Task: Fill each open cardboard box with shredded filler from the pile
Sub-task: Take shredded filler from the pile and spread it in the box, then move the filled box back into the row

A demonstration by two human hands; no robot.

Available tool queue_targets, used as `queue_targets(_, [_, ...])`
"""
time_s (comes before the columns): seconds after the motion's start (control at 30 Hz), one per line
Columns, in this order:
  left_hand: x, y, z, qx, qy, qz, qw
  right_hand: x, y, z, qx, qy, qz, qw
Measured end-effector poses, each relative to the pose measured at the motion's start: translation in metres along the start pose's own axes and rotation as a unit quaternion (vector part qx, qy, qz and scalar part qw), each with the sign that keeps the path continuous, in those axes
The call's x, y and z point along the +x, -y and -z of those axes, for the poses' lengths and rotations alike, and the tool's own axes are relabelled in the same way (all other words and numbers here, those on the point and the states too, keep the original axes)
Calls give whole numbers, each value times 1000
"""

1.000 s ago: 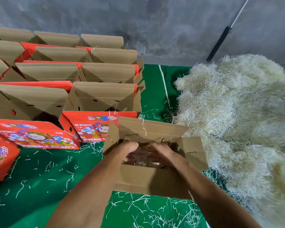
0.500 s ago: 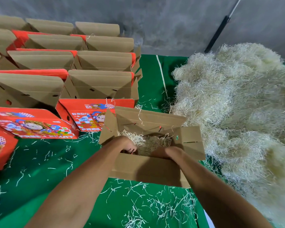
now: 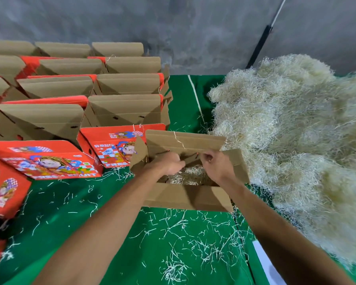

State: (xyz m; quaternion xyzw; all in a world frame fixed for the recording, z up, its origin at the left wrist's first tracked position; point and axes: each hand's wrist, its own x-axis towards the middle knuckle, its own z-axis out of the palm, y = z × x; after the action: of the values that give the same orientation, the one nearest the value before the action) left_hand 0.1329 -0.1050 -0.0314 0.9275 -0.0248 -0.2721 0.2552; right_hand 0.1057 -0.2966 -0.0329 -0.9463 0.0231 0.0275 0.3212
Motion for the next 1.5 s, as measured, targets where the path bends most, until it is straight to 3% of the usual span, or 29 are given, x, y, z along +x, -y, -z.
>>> queue_targets(0.17, [-28,-26,-9,-51,29,-108,992,-30,-32,26,-72,-94,56,991])
queue_targets(0.23, [-40,-40,-18,-46,46,-132,989,-37,-46,27,-147,-104,30,983])
queue_targets(0.3, [-49,-46,-30,-36,61,-140,988,-42,-58,28,-151,-105,-20,983])
queue_targets(0.4, [-64,-50,-41,30,105,-130,985,-40,-72,33,54,-59,-104,991])
queue_targets(0.47, [-74,-54,-44,92,118,-84,985,-40,-76,36,235,-21,-151,960])
queue_targets(0.6, [-96,-65,-50,207,106,9,973,-43,-79,37,323,-40,-82,942])
queue_targets(0.7, [-110,-68,-58,230,64,29,971,-45,-64,45,414,-2,-65,908])
queue_targets(0.8, [-123,-71,-62,197,9,13,980,-51,-54,49,423,19,-50,905])
queue_targets(0.9, [-136,-70,-60,190,1,26,981,-54,-51,44,459,92,-60,882])
queue_targets(1.07, [-171,-48,-58,170,-12,53,984,-52,-25,22,329,195,-165,909])
queue_targets(1.2, [-213,-16,-46,169,-40,97,980,-68,18,-10,301,295,-182,888])
queue_targets(1.5, [-324,109,-39,136,-156,173,963,-164,134,-118,327,366,-157,857])
